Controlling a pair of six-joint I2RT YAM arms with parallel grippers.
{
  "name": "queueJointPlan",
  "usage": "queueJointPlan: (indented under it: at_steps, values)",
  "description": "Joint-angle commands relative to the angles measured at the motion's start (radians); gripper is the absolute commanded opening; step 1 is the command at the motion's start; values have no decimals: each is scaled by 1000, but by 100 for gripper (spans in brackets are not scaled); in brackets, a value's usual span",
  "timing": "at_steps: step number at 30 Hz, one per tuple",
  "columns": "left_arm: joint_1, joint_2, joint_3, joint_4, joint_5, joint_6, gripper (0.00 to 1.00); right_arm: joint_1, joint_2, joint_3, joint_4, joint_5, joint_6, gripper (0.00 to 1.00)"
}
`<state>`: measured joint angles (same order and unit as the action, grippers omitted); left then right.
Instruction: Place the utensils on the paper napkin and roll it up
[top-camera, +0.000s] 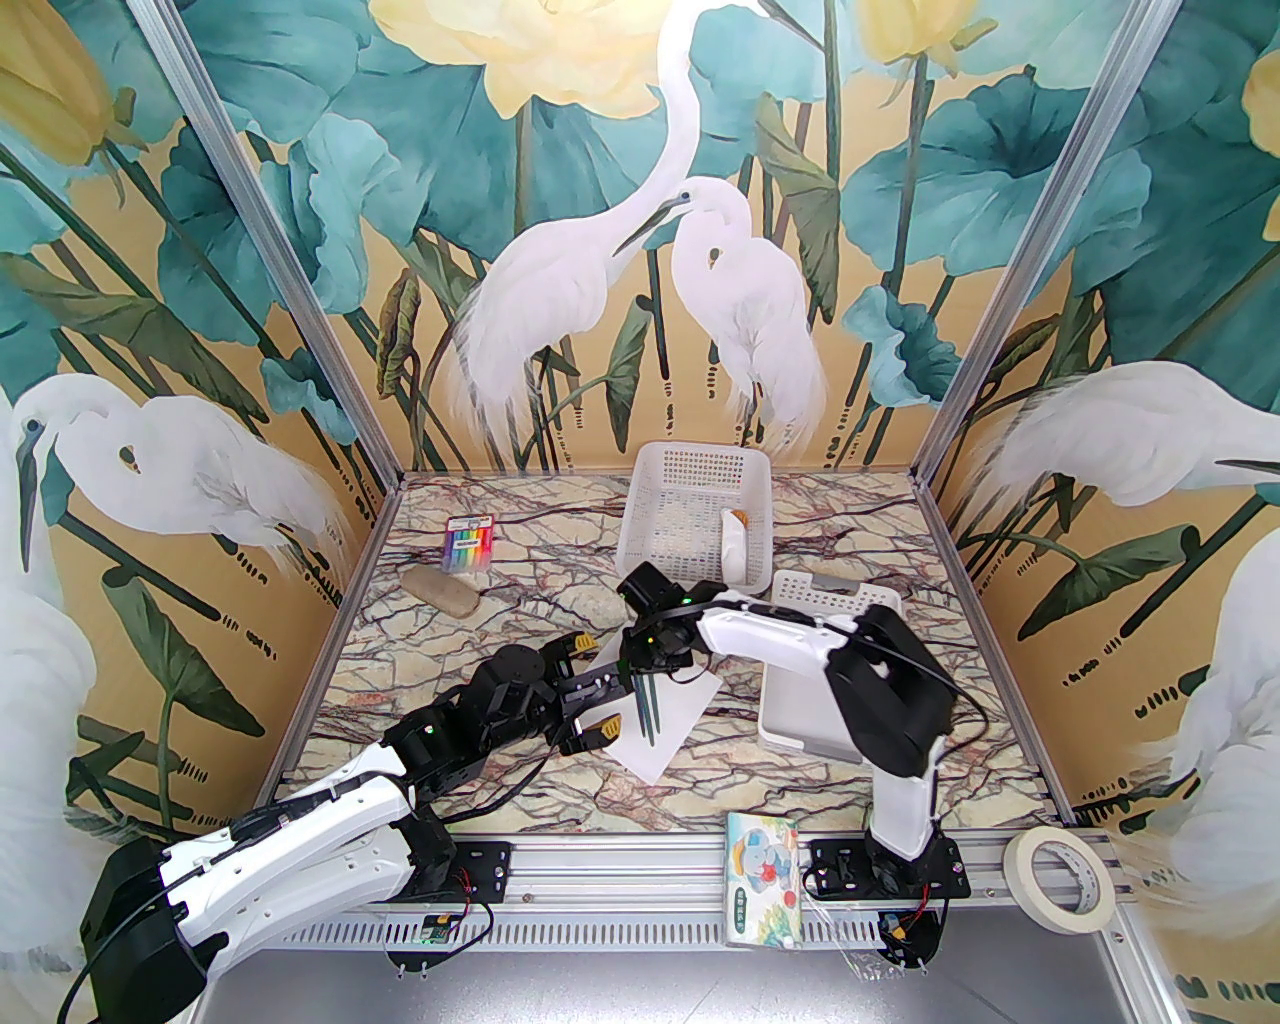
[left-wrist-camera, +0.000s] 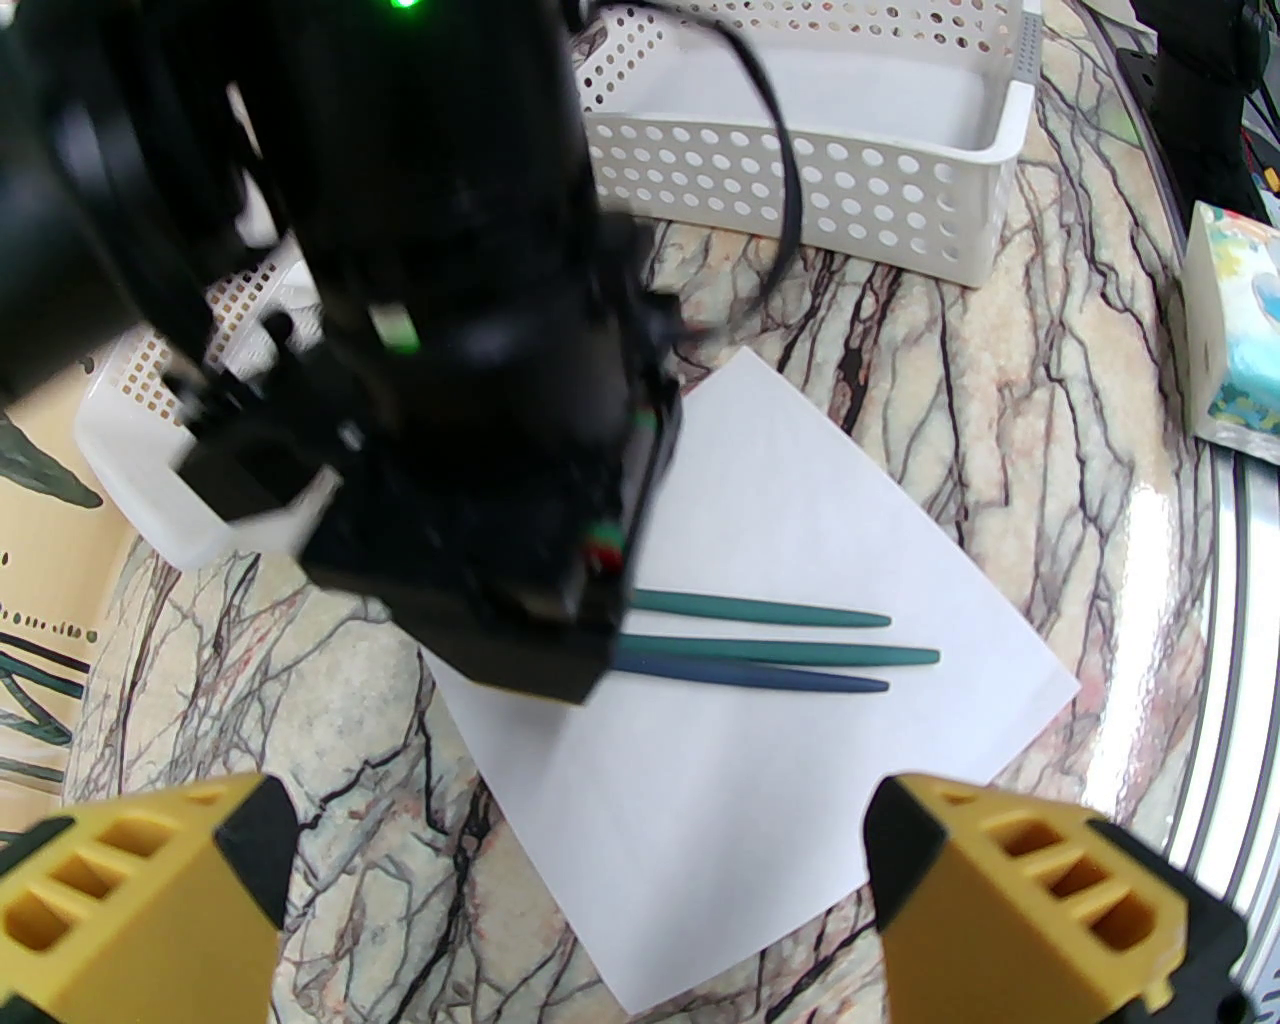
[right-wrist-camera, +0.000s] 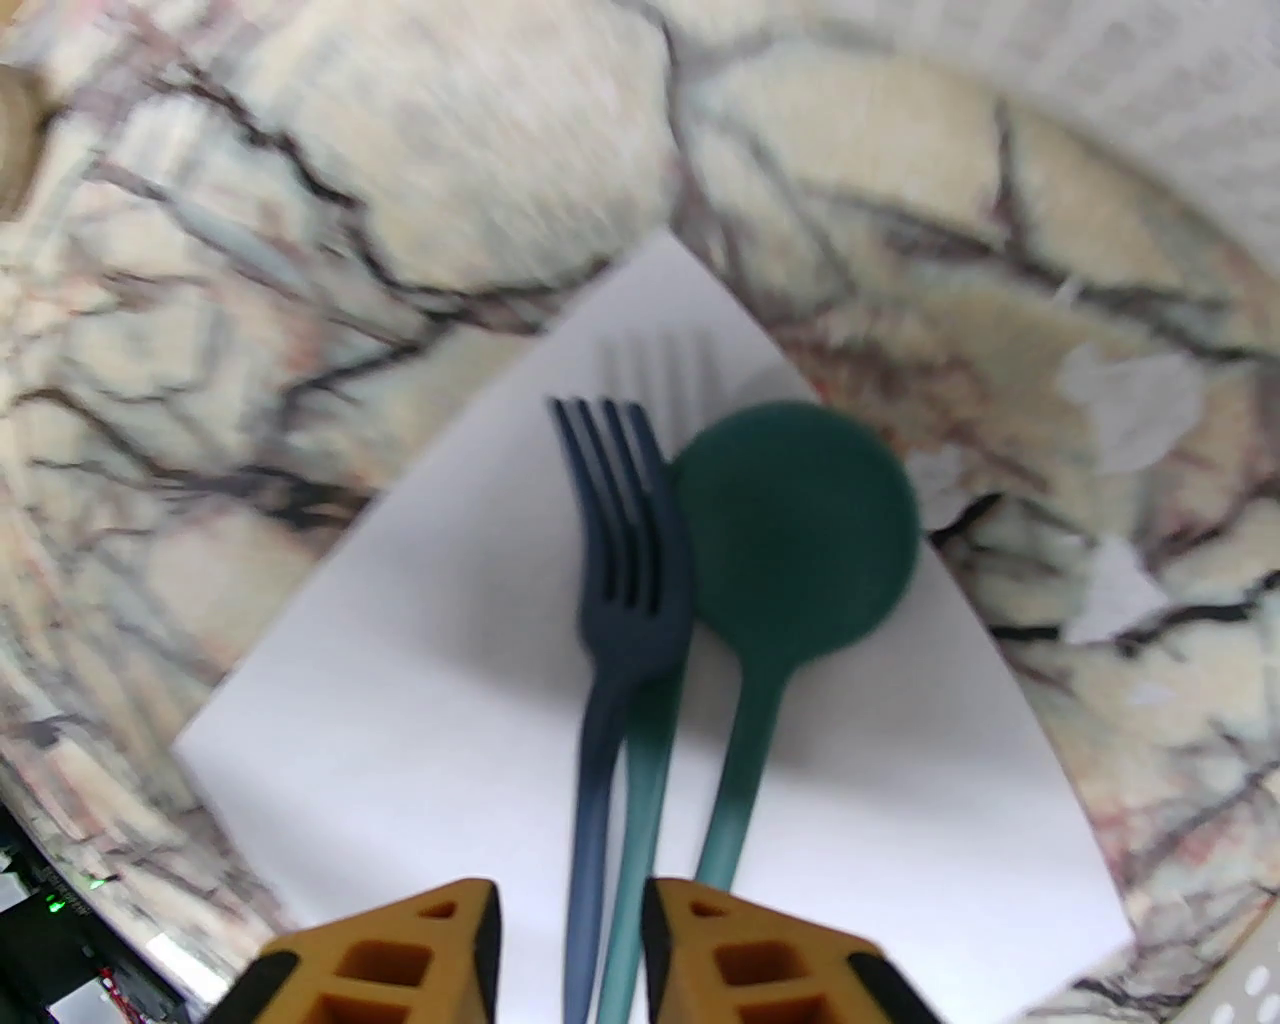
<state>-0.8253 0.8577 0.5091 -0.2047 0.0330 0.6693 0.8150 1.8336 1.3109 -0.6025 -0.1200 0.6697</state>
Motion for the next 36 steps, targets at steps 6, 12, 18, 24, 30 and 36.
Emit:
queueJointPlan:
  at_steps: [6, 12, 18, 24, 30, 36]
  values:
    - [-5, -13, -26, 30, 12, -17, 100, -116, -245, -91, -84, 119, -79, 39]
    - [-7, 18, -25, 30, 20, -11, 99, -236, -454, -204, -62, 161, -94, 49]
    - [-18, 63, -15, -2, 25, 8, 99, -328, -624, -317, -11, 166, -89, 62]
    - [-52, 119, 11, -72, 14, 28, 97, -410, -765, -427, 34, 176, -70, 80]
    - [-108, 207, 53, -139, -16, 30, 93, -472, -883, -515, 67, 179, -62, 99]
    - [-200, 311, 86, -187, -94, 13, 90, -494, -935, -550, 47, 202, -72, 99]
